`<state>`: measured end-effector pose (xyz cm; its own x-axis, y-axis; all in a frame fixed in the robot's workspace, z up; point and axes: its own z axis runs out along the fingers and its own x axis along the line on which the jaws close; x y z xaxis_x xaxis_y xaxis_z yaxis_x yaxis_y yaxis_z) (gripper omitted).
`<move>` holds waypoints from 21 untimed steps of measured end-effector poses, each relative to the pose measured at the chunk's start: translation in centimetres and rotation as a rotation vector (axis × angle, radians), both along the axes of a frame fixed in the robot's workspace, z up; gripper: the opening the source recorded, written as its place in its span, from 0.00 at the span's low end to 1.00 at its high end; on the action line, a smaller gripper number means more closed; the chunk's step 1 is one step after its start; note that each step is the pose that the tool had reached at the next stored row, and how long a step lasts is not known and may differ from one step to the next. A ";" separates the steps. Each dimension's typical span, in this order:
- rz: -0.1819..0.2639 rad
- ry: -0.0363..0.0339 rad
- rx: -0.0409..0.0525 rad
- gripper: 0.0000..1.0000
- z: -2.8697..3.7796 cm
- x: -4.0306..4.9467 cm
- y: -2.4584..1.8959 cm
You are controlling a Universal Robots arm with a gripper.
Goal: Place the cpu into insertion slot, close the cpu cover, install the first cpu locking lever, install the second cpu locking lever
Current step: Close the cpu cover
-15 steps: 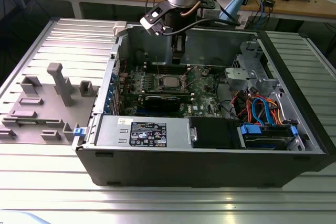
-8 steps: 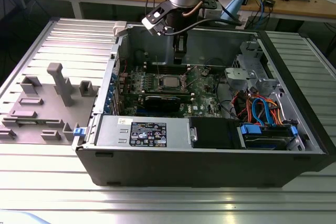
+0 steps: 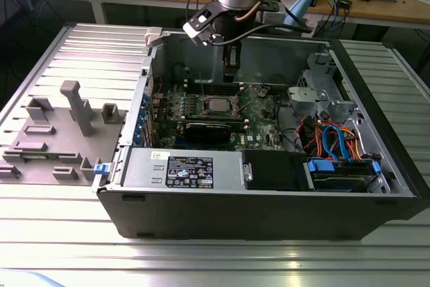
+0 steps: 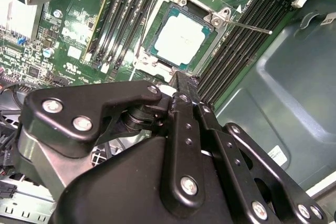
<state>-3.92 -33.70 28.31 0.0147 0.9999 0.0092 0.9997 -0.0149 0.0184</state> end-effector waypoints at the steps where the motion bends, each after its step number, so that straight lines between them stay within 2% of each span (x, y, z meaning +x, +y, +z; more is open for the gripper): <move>1: 0.000 0.0000 -0.0001 0.11 0.00 0.02 0.00; 21: 0.000 0.0001 -0.0001 0.11 0.00 0.50 0.00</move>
<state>-3.42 -33.70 28.31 0.0147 0.9998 0.0091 0.9997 -0.0149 0.0183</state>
